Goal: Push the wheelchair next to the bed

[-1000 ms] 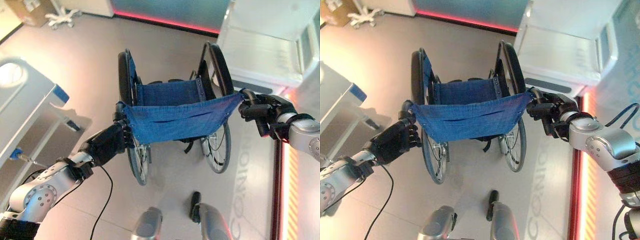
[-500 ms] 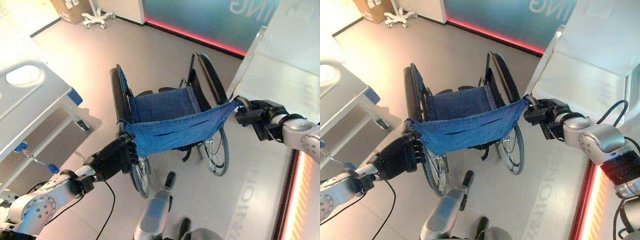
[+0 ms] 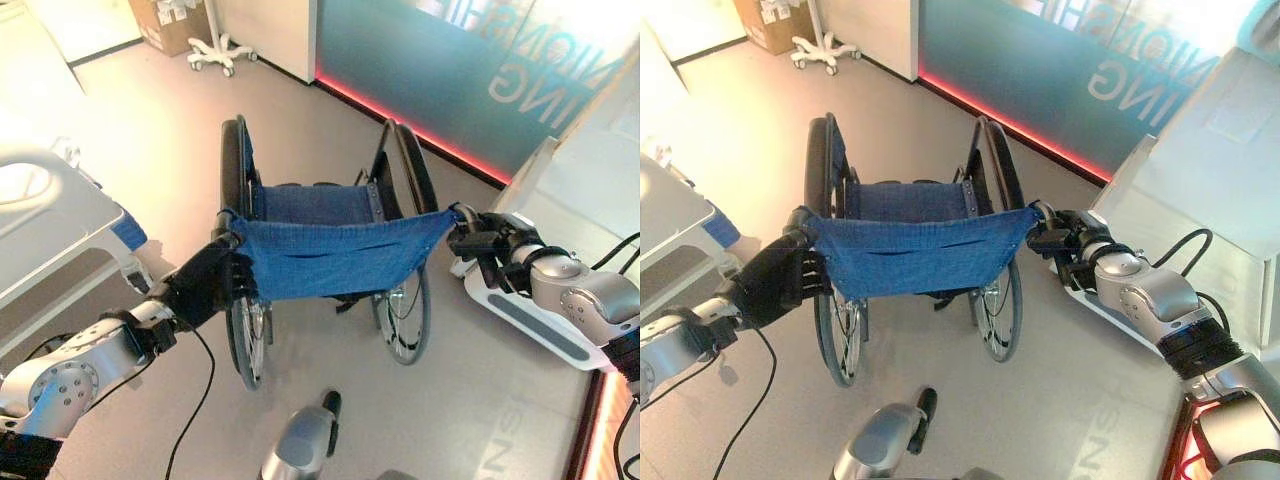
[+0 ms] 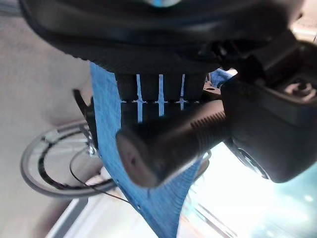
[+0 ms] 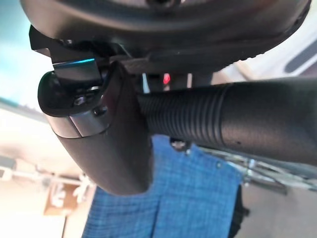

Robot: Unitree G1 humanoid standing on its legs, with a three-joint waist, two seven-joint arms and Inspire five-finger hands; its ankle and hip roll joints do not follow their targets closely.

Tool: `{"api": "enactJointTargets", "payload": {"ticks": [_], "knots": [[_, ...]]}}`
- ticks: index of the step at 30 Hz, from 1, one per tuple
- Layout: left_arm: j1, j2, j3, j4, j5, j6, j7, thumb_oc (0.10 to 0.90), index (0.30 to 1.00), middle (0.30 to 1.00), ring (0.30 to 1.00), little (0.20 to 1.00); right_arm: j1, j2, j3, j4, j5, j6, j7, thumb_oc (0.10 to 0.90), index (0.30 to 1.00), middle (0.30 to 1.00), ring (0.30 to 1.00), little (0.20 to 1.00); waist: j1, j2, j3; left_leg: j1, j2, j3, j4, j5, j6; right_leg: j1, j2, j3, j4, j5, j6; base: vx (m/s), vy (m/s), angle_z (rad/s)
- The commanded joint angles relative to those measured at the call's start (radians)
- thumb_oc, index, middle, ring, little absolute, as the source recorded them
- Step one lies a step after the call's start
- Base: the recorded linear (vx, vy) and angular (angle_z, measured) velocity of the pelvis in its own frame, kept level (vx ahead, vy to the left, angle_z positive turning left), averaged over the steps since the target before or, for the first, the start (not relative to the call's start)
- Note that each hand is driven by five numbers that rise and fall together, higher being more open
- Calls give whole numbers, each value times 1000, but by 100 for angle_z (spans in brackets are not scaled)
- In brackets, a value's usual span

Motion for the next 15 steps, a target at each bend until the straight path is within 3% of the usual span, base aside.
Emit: {"api": "enactJointTargets", "payload": {"ticks": [1,3,6,10,13,15], "knots": [[-137,64,82,54,17,-181,-62,400,300,300,300,300,-144,32,78,-172,34,-147,176,400,300,300,300,300,-41,37,-77,-71,-39,-182,78,-32,-103,23,23,-82,-475,229,-58,294,-188,53],[-151,67,71,65,19,-198,-87,400,300,300,300,300,-175,32,88,-143,32,-155,178,400,300,300,300,300,-55,37,-52,-30,-39,-211,103,-74,-106,-10,-17,-91,-586,253,-51,287,-273,36],[-167,78,43,56,16,-210,-101,400,300,300,300,300,-262,23,121,-138,107,-142,118,400,300,300,300,300,-85,17,-17,62,-37,-265,138,-197,-106,-126,-126,-51,-753,414,5,429,-406,45],[-122,69,64,12,57,-217,-114,400,300,300,300,300,-337,-1,123,-193,211,-80,68,400,300,300,300,300,-86,-8,-12,141,13,-319,159,-284,-117,-164,-170,-34,-799,463,36,515,-411,80],[-70,36,92,-31,73,-205,-133,400,300,300,300,300,-370,-1,126,-142,223,-58,103,400,300,300,300,300,-70,-38,-41,148,47,-353,228,-240,-143,-120,-137,-68,-746,427,32,595,-449,71],[-59,27,101,-51,67,-191,-125,400,300,300,300,300,-377,-8,128,-128,231,-51,116,400,300,300,300,300,-74,-41,-54,170,79,-345,262,-173,-169,-108,-119,-93,-731,410,10,369,-258,98]]}}
